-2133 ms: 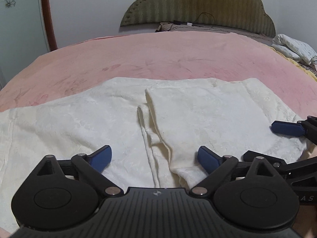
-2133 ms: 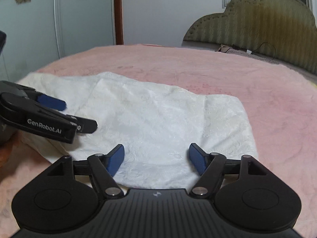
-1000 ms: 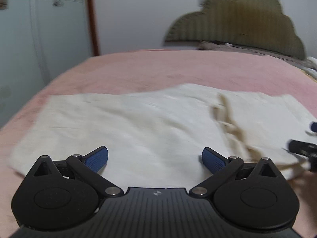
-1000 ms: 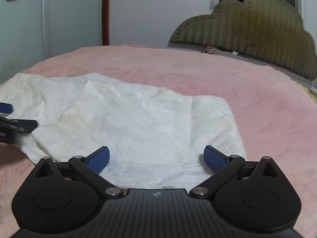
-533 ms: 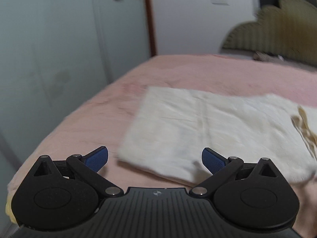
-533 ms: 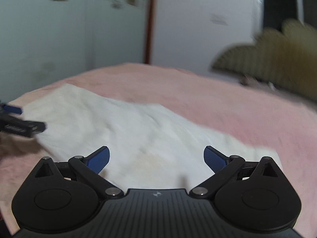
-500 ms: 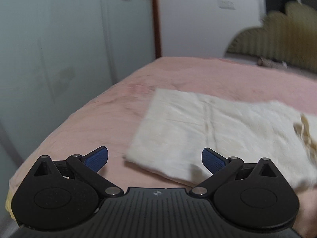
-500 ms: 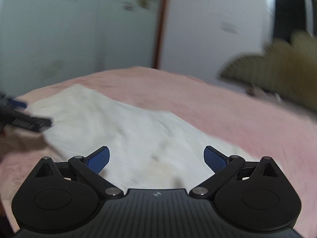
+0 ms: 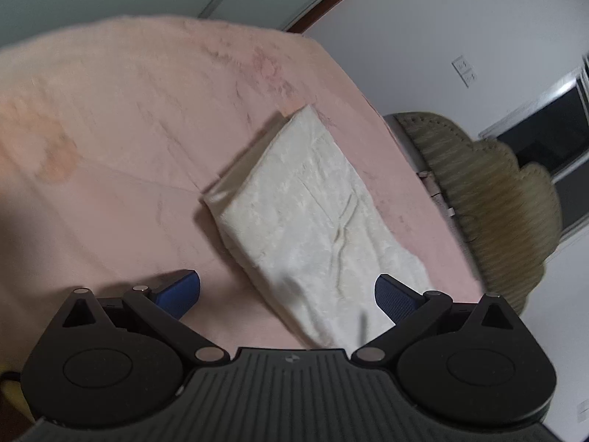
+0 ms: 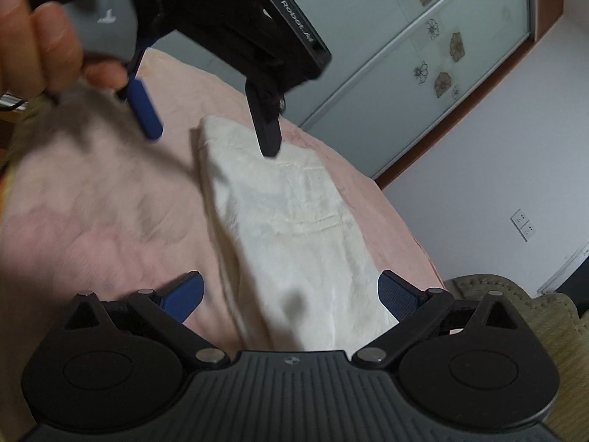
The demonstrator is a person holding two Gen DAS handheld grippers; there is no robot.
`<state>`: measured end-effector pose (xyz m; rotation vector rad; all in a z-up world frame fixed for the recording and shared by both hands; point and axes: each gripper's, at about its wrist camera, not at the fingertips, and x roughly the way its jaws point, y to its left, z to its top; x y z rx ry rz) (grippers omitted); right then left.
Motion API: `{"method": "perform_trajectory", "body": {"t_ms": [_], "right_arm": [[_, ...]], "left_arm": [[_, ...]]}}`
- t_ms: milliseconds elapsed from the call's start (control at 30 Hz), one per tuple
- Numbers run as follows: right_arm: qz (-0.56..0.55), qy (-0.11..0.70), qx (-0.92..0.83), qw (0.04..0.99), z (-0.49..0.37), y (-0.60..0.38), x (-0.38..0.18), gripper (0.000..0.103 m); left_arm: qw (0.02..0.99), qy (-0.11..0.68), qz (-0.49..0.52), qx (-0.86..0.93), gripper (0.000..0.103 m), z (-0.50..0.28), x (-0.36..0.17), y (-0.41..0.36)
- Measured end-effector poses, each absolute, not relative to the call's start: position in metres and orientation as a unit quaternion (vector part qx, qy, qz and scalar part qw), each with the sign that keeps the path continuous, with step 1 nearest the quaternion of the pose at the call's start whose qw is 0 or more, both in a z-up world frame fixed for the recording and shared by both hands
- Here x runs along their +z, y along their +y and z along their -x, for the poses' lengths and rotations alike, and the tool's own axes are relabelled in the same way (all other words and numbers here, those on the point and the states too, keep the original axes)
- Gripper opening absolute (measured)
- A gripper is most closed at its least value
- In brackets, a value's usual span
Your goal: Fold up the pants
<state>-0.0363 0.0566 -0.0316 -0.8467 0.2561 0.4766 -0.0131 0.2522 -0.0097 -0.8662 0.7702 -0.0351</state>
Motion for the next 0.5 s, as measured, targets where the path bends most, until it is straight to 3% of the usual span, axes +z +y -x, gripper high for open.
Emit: {"method": "perform_trajectory", "body": {"t_ms": [100, 167, 233, 300, 400, 500], "right_arm": [[0.403, 0.111, 0.227, 0.880, 0.027, 0.066, -0.035, 0.101], [0.402, 0.111, 0.240, 0.877, 0.022, 0.072, -0.035, 0.092], [0.411, 0.115, 0.250, 0.869, 0.020, 0.079, -0.039, 0.053], [0.427, 0.113, 0.259, 0.859, 0.024, 0.085, -0.045, 0.037], [0.435, 0.097, 0.261, 0.856, 0.028, 0.087, -0.046, 0.024], [0.347, 0.120, 0.272, 0.890, 0.016, 0.071, -0.025, 0.021]], "left_arm": [[0.812, 0.356, 0.461, -0.034, 0.102, 0.002, -0.019, 0.257], [0.802, 0.345, 0.486, -0.030, 0.103, -0.002, -0.023, 0.260], [0.797, 0.337, 0.501, -0.032, 0.103, -0.006, -0.025, 0.260], [0.792, 0.331, 0.511, -0.039, 0.103, -0.011, -0.026, 0.260], [0.783, 0.321, 0.529, -0.059, 0.103, -0.021, -0.029, 0.257], [0.768, 0.314, 0.554, -0.072, 0.103, -0.033, -0.036, 0.256]]}}
